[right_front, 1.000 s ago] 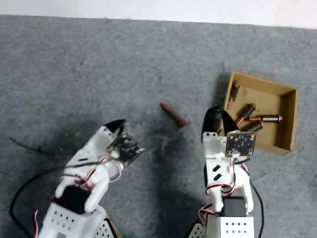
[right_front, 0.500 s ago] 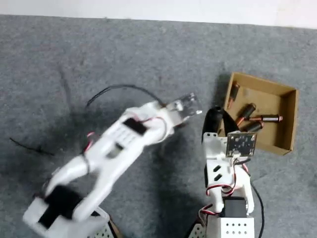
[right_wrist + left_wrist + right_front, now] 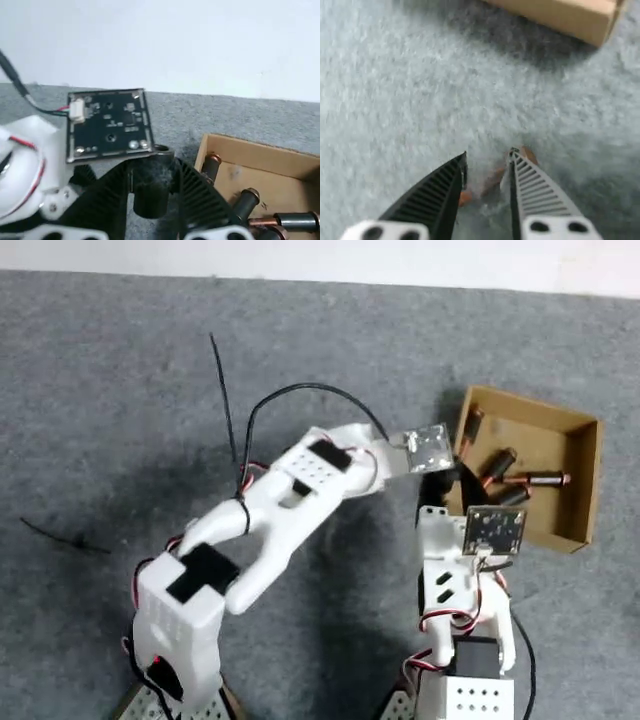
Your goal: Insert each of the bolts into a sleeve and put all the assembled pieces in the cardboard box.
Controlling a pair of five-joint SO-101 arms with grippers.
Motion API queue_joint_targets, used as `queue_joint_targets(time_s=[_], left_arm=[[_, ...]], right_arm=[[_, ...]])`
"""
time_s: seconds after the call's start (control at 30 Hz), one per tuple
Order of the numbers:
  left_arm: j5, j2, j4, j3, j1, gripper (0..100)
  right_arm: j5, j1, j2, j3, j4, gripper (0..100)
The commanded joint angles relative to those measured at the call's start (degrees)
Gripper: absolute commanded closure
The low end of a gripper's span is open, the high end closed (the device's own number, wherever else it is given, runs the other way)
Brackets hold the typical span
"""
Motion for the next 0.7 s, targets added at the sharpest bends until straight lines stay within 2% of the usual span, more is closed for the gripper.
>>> queue_joint_targets(time_s=[0.0,0.17,0.33,0.67], left_arm=[[-4.57,3.91,5.71,-6.11,-0.75,86],[-8.0,7.87,12.75,-12.18,-2.59,86],[-7.91,8.13,14.59,-13.05,-2.59,86],[-8.62,-1.1,18.73,-10.95,-3.82,86]], right_arm=[[0.35,0.22,-1.19,8.22,-0.04,99.4],[0.44,0.22,-1.27,8.22,-0.04,99.4],[0.44,0.22,-1.27,8.22,-1.89,99.4],[0.44,0.22,-1.27,8.31,-1.89,99.4]])
